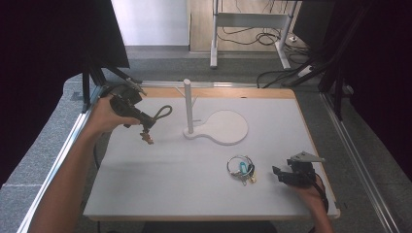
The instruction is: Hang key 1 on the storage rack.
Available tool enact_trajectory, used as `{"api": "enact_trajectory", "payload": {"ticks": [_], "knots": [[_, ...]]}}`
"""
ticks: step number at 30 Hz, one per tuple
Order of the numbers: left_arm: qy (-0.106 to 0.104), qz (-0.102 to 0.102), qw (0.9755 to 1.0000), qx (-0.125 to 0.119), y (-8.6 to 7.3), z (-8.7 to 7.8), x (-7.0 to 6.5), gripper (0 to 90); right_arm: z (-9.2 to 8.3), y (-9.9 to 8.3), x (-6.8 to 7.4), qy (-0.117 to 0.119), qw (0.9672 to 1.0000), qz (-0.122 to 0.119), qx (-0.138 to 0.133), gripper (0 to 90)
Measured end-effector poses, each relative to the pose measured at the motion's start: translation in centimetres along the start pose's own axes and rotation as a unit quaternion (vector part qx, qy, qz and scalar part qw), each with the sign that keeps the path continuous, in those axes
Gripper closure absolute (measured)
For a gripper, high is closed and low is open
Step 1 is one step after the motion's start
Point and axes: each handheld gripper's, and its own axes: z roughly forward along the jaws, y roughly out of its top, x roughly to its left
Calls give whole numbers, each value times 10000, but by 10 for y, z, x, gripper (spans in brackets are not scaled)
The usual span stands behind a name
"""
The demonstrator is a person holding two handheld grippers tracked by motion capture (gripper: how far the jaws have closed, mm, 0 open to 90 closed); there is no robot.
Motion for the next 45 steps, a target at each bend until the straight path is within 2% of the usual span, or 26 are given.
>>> {"api": "enact_trajectory", "payload": {"ticks": [12,22,45], "knots": [[-13,-175,9997,-159,5,-12,12,673,1,-1,-1,-8,10000,-7,40,314],[-38,-255,9996,-128,15,-13,21,673,4,-1,0,-22,9999,-58,88,312],[-111,-327,9991,-240,31,-18,31,674,4,-2,-1,-33,9999,-45,109,311]]}}
